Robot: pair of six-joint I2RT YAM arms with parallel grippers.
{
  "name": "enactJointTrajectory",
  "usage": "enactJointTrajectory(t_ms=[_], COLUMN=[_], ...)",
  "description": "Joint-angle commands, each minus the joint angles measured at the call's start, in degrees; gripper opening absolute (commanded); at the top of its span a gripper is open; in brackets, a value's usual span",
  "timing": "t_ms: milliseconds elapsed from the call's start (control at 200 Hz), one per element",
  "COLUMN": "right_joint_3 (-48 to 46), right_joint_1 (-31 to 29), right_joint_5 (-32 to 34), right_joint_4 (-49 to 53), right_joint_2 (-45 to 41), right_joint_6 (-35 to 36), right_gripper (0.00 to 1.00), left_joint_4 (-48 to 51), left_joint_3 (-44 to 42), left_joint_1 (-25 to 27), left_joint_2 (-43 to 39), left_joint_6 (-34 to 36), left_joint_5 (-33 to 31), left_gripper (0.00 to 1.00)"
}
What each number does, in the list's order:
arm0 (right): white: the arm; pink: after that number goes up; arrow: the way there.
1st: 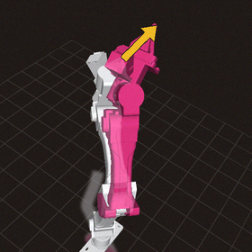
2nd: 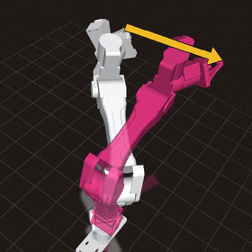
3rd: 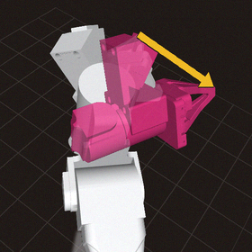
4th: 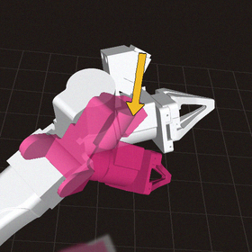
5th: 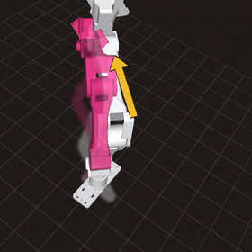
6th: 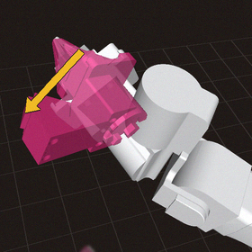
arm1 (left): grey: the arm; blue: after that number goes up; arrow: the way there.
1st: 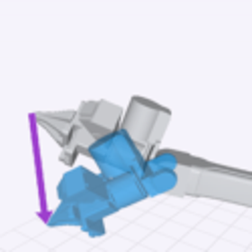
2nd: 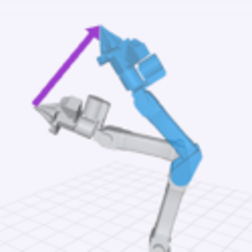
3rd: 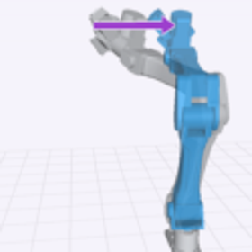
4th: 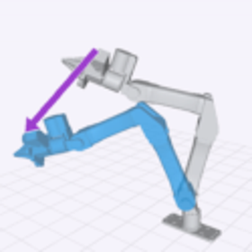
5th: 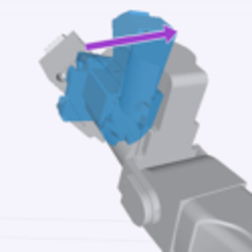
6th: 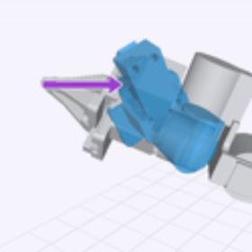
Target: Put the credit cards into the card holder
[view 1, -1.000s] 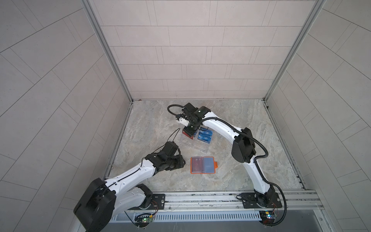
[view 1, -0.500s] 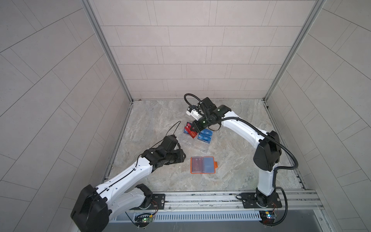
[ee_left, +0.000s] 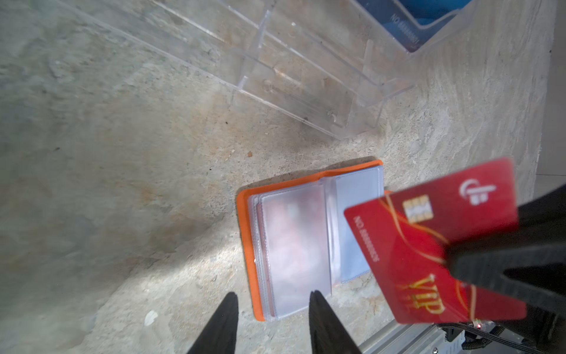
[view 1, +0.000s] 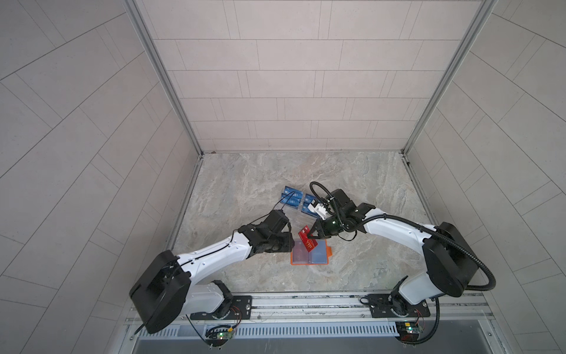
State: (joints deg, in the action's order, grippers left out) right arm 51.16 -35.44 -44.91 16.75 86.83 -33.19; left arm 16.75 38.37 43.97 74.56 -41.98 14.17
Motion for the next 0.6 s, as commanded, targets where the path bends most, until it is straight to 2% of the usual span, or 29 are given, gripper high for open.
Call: enactJointTrajectory(t_ms=[0, 290, 596], right_joint_3=[-3.1, -11.2, -12.9], right_joint_1=[0.2, 1.6, 1.9], right_joint_5=[-1.3, -1.4, -1.1], right_joint_4=[-5.1, -8.7, -9.5], right_joint_2=[-1.5, -2.5, -2.3], right_joint_6=[-4.3, -8.2, -9.2], right_gripper=[0.00, 0.00, 0.00], left_joint_4=[-5.7, -11.8, -14.2], left_joint_3=[2.1, 2.1, -0.2], left_joint_1=[0.5, 1.6, 1.6], left_joint_2=[2.9, 8.2, 11.3], left_joint_6=[-1.1, -2.6, -3.3], left_joint_5=[1.4, 2.4, 3.2], left_gripper=[0.41, 0.37, 0.36])
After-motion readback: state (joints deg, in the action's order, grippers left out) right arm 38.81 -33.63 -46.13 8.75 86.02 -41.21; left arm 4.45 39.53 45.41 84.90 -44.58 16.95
